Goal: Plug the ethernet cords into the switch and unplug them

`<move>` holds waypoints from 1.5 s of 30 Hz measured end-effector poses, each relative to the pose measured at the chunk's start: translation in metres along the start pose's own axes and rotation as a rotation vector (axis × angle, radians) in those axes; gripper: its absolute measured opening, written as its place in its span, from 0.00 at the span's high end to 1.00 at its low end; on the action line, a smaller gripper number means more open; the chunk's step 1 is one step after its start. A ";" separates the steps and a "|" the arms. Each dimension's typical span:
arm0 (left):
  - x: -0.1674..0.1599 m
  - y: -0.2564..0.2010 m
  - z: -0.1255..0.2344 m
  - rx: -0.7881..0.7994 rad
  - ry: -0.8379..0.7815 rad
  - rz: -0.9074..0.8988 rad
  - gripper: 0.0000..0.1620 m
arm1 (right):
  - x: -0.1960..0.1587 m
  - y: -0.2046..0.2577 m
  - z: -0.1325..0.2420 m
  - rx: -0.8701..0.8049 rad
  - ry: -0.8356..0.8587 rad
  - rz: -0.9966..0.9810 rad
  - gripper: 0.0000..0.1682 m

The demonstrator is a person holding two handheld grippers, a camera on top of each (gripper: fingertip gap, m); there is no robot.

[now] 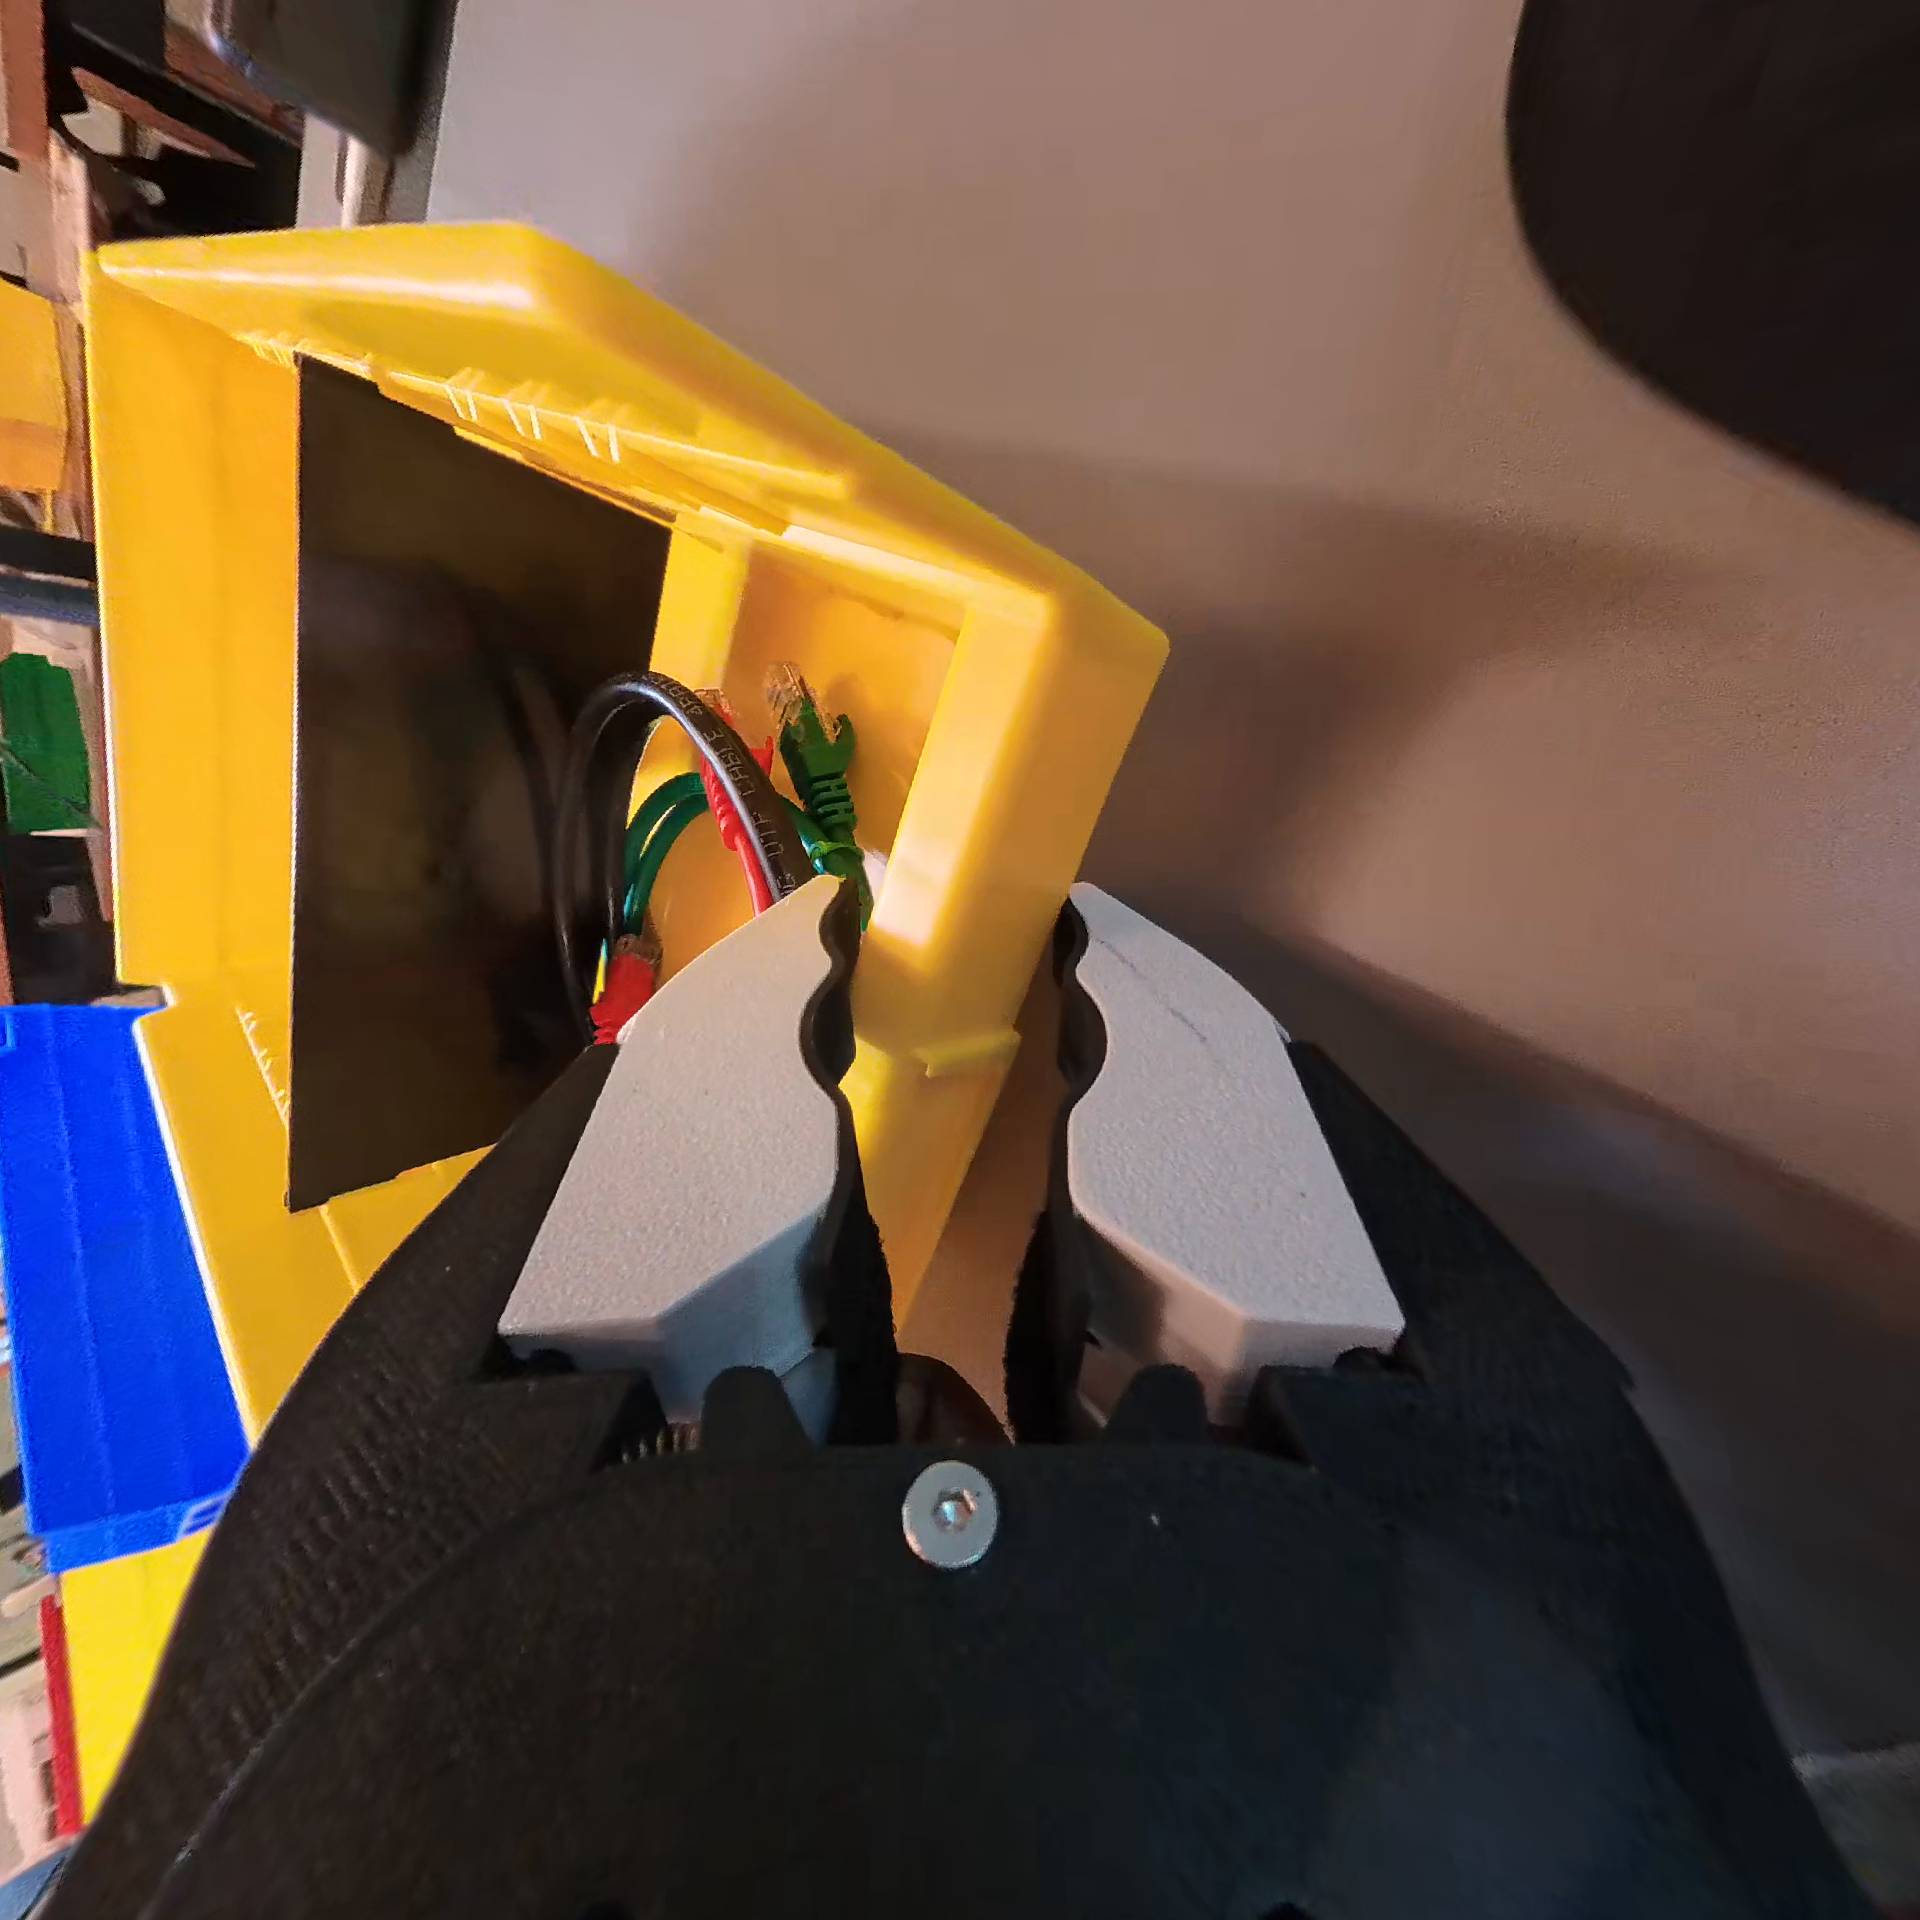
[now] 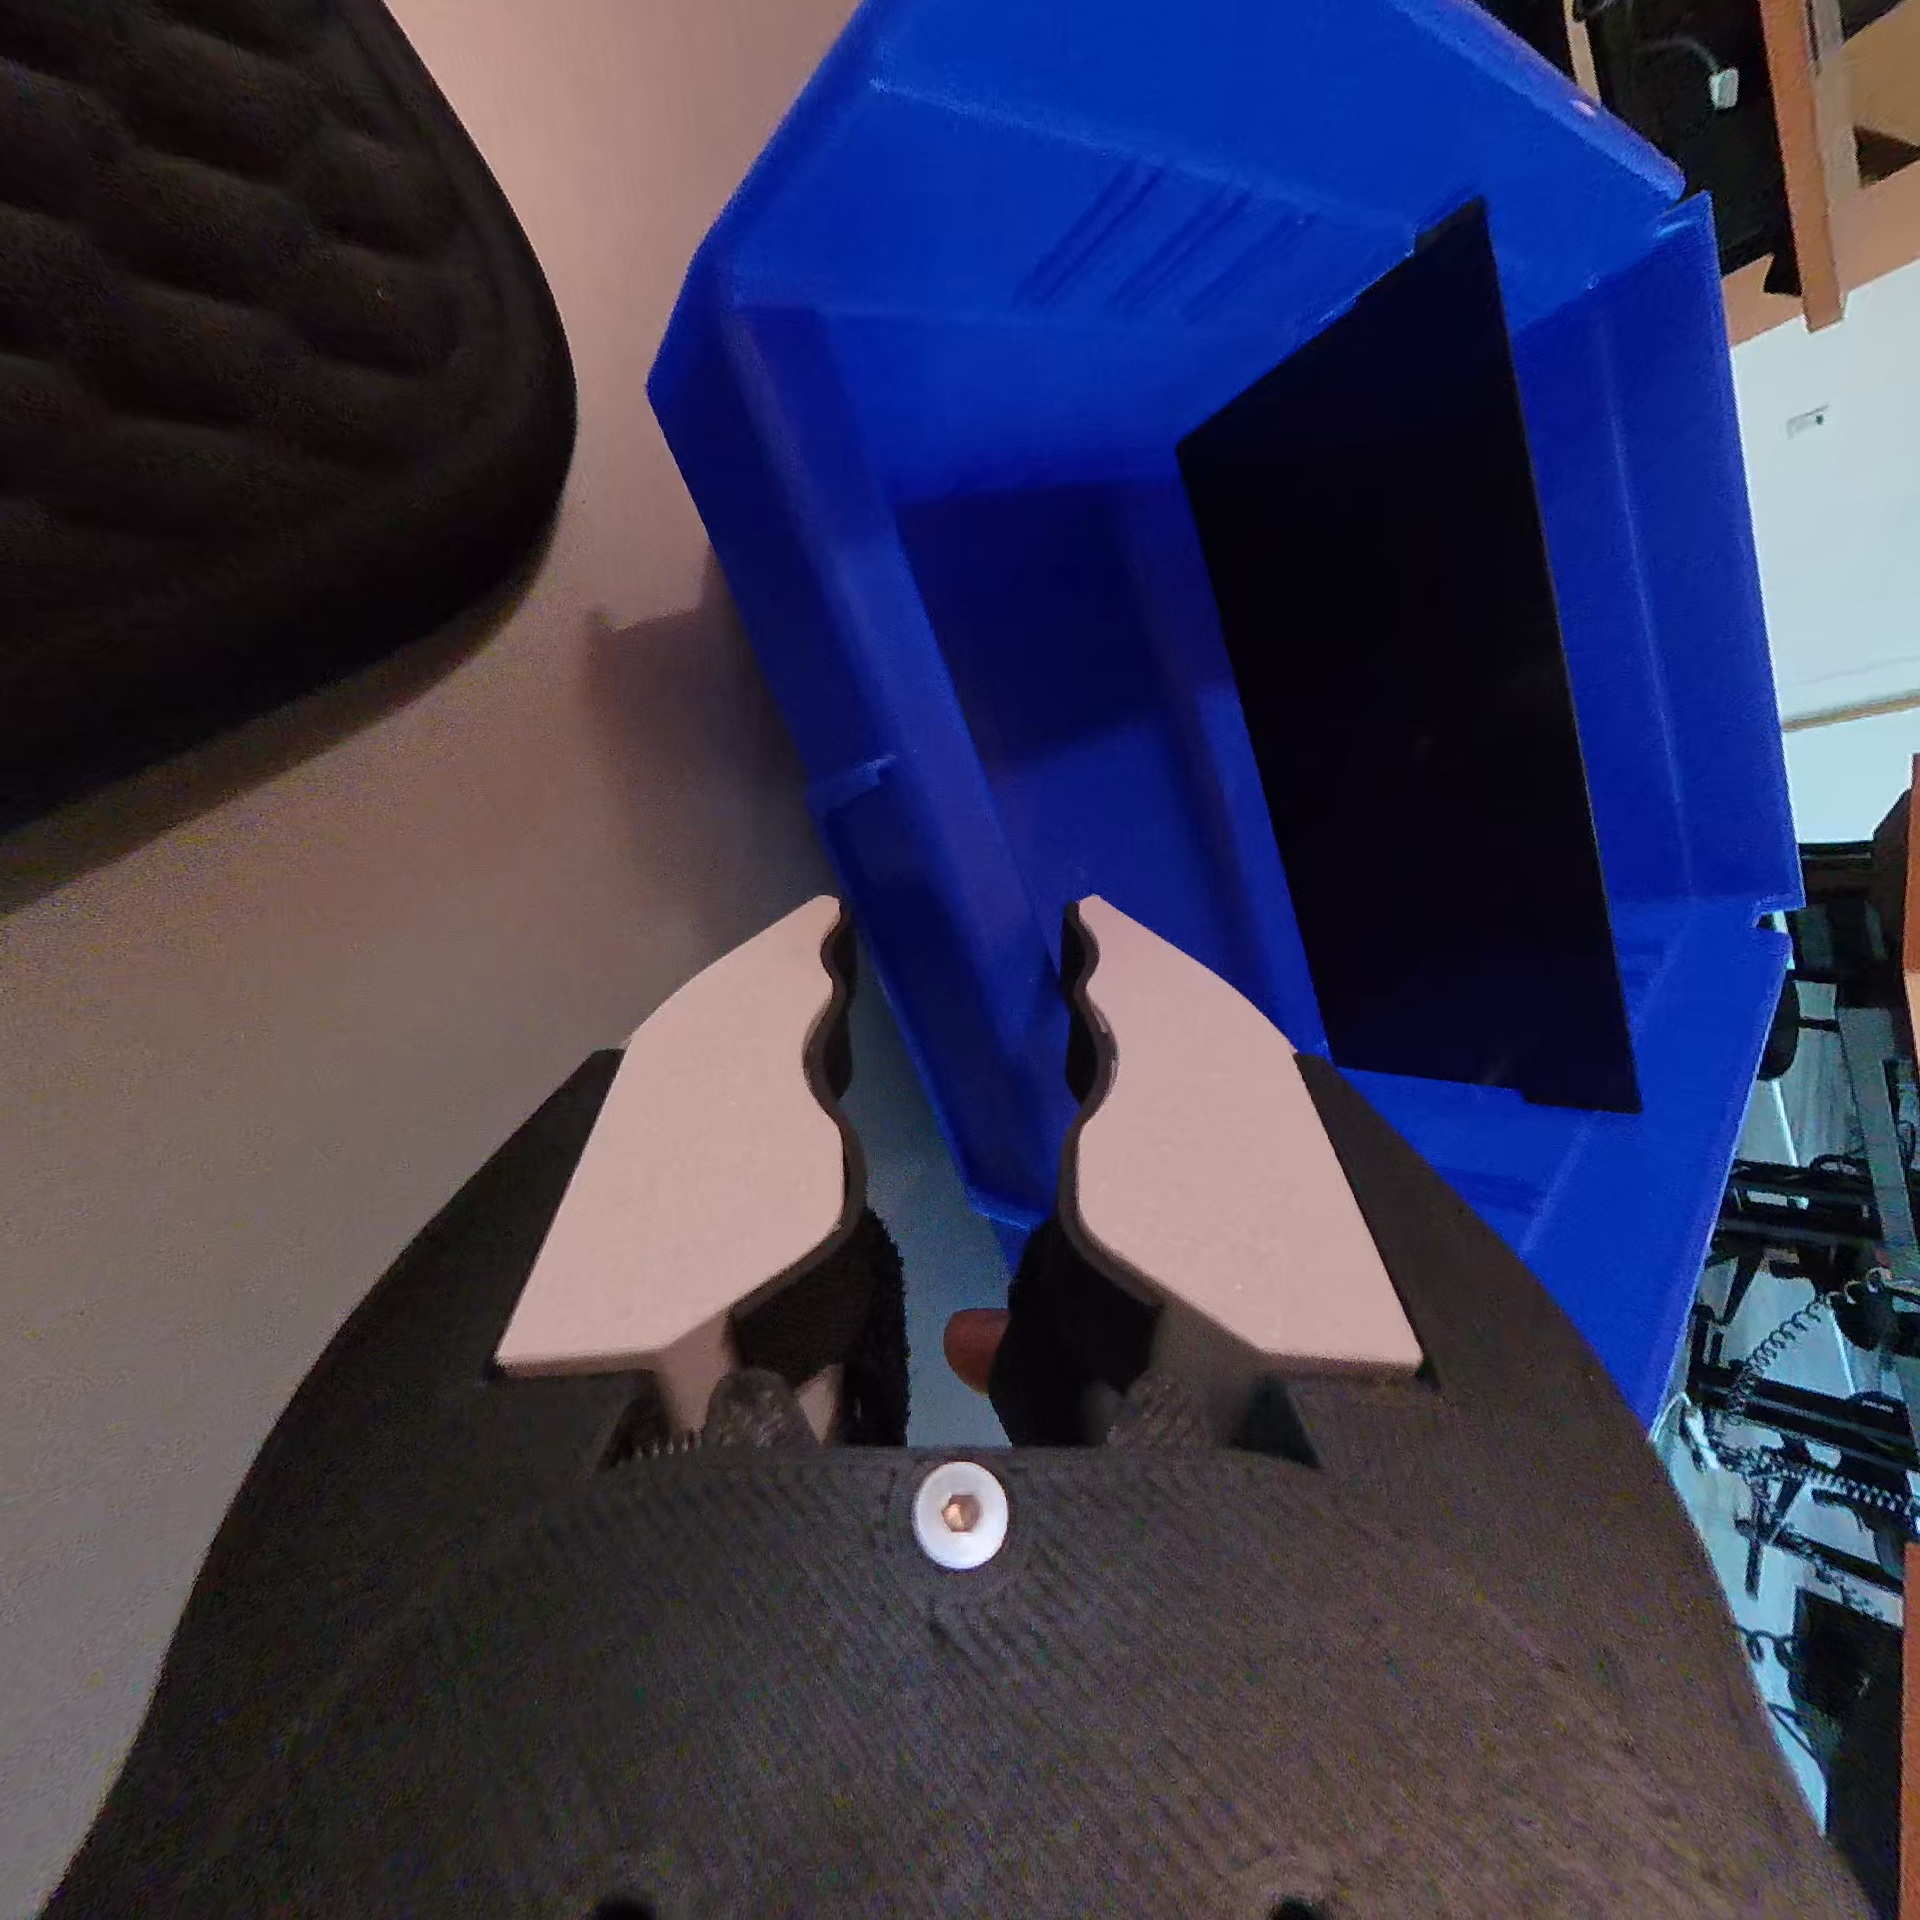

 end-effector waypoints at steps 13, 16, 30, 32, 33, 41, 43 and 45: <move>-0.045 0.007 0.018 -0.015 -0.065 -0.032 0.74 | -0.010 -0.001 0.007 0.010 0.047 -0.053 0.74; -0.022 0.002 0.032 -0.126 -0.274 0.168 0.50 | -0.002 -0.001 0.015 0.051 0.031 -0.163 0.68; 0.014 0.169 0.078 0.059 -0.501 0.781 0.51 | 0.177 0.029 0.079 0.407 -0.888 -0.315 0.73; 0.007 0.193 0.051 0.008 -0.398 0.884 0.48 | 0.190 0.046 0.068 0.473 -0.889 -0.325 0.73; 0.001 0.202 0.037 -0.002 -0.332 0.923 0.48 | 0.194 0.054 0.061 0.493 -0.873 -0.336 0.73; -0.018 0.197 -0.050 -0.375 0.058 1.058 0.57 | 0.192 0.076 0.026 0.523 -0.723 -0.379 0.73; -0.025 0.195 -0.061 -0.423 0.123 1.086 0.58 | 0.191 0.074 0.025 0.525 -0.731 -0.399 0.73; -0.030 0.192 -0.070 -0.462 0.174 1.102 0.61 | 0.190 0.072 0.027 0.523 -0.749 -0.414 0.73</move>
Point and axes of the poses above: each gripper's, where its closed fingertips meet, z back along the fingers, x out of its top, y = z × x across the jaws, the point moved 3 cm from there along z, back along the fingers, and after that the axes turned 7 degrees about -x, right-handed, at the moved point
